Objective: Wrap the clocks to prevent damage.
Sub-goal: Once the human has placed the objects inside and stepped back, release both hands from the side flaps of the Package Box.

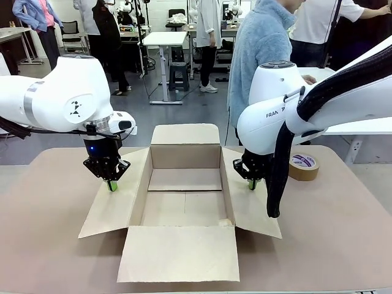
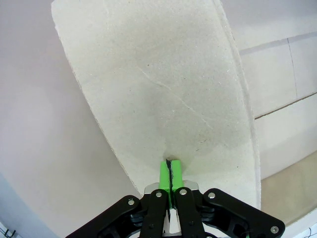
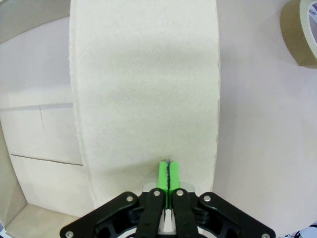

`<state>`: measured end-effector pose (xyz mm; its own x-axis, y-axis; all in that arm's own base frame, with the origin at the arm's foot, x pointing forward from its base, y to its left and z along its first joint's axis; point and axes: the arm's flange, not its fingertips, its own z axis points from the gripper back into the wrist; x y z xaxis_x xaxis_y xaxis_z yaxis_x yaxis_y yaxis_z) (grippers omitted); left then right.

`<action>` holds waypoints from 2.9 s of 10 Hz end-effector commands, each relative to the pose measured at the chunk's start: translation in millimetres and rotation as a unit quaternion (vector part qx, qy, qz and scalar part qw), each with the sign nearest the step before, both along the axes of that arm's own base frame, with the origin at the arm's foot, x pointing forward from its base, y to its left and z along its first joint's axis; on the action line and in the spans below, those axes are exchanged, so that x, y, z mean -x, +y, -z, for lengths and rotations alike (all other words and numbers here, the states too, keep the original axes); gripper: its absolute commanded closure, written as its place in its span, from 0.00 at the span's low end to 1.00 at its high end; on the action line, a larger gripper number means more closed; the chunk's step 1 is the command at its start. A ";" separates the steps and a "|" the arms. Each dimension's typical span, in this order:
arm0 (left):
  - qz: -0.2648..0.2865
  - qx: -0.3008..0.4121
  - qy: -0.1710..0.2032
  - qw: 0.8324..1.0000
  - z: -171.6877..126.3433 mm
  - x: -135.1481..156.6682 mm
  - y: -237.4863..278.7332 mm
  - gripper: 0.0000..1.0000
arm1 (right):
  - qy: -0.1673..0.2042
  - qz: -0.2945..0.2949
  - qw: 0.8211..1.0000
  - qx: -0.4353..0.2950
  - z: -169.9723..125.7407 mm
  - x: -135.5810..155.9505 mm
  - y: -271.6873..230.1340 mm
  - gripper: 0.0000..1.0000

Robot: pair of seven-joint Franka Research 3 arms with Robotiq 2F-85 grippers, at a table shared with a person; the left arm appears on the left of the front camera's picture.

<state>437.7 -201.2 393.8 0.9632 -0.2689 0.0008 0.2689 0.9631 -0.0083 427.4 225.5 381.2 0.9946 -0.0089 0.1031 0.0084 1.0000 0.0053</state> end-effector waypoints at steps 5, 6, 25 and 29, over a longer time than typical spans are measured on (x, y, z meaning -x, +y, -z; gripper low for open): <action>0.000 0.000 0.000 1.000 -0.1 0.0 0.0 1.00 | 0.002 0.002 1.000 0.001 2.5 1.7 1.7 0.99; 0.000 0.000 0.000 1.000 -0.1 0.0 0.0 1.00 | 0.002 0.002 1.000 0.001 2.5 1.7 1.7 0.99; 0.000 0.000 0.000 1.000 -0.1 0.0 0.0 1.00 | 0.002 0.002 1.000 0.001 2.5 1.7 1.7 0.99; 0.000 0.000 0.000 1.000 -0.1 0.0 0.0 1.00 | 0.002 0.002 1.000 0.001 2.5 1.7 1.7 0.99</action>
<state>437.7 -201.2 393.7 0.9632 -0.2689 0.0008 0.2689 0.9631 -0.0083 427.4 225.5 381.2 0.9946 -0.0089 0.1031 0.0084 1.0000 0.0053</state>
